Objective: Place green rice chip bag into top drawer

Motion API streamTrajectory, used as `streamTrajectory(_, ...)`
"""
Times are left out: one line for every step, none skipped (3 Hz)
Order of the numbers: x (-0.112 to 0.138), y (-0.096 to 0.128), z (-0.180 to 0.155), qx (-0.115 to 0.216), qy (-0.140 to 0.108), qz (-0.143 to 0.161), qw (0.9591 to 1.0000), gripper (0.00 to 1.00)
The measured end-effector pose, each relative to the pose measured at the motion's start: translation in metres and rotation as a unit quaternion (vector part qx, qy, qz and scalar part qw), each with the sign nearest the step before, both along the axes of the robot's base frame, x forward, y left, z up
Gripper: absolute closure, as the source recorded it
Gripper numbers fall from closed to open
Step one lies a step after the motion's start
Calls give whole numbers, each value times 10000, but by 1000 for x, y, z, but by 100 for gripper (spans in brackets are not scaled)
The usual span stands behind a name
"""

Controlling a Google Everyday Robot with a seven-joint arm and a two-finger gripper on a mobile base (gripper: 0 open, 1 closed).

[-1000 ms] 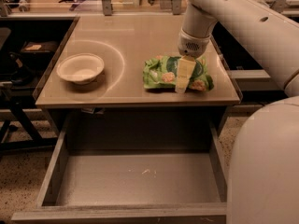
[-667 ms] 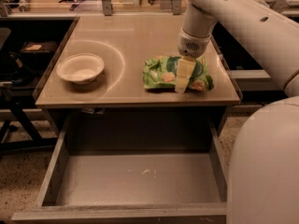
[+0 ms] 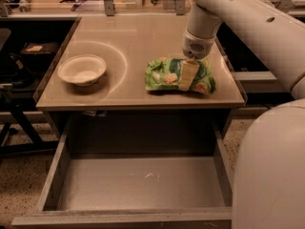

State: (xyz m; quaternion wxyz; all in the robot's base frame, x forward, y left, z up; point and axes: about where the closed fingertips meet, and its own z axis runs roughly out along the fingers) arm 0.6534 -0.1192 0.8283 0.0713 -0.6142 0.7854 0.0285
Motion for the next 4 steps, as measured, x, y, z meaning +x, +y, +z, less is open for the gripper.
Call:
streamTrajectory(0,0,0,0,0,0,10000,80)
streamTrajectory(0,0,0,0,0,0,10000,100)
streamTrajectory(0,0,0,0,0,0,10000,100)
streamTrajectory(0,0,3,0,0,0,10000,100)
